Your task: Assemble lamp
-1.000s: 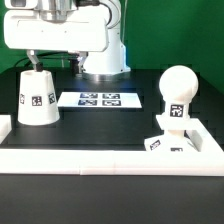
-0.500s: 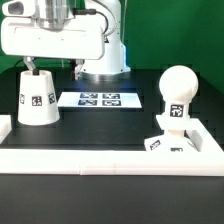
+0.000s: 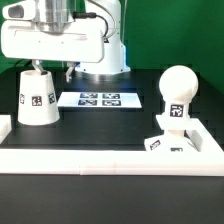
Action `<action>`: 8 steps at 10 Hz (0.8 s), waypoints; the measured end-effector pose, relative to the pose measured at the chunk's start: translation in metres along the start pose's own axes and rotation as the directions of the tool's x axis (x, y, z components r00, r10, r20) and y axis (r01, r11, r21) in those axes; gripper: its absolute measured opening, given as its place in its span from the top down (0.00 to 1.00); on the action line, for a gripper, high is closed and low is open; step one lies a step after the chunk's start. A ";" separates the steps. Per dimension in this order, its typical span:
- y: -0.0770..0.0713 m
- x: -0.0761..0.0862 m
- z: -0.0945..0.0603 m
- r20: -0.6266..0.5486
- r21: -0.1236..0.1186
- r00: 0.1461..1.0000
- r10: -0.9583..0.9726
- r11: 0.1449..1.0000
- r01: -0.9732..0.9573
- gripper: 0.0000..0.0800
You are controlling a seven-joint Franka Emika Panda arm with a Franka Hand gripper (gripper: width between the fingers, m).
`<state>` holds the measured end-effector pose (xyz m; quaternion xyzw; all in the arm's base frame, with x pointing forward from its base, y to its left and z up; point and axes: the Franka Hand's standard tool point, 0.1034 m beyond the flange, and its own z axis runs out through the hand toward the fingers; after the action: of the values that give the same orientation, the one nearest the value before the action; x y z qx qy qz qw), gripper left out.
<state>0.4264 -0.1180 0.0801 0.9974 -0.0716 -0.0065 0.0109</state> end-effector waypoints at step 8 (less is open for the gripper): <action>-0.008 0.004 -0.007 -0.004 0.007 1.000 0.003 1.000 -0.003 0.95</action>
Offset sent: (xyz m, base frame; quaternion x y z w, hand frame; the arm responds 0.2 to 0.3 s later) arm 0.0000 0.0000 0.0000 0.0000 0.0000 0.0000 1.0000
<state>0.4313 -0.1102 0.0867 0.9973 -0.0730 -0.0043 0.0074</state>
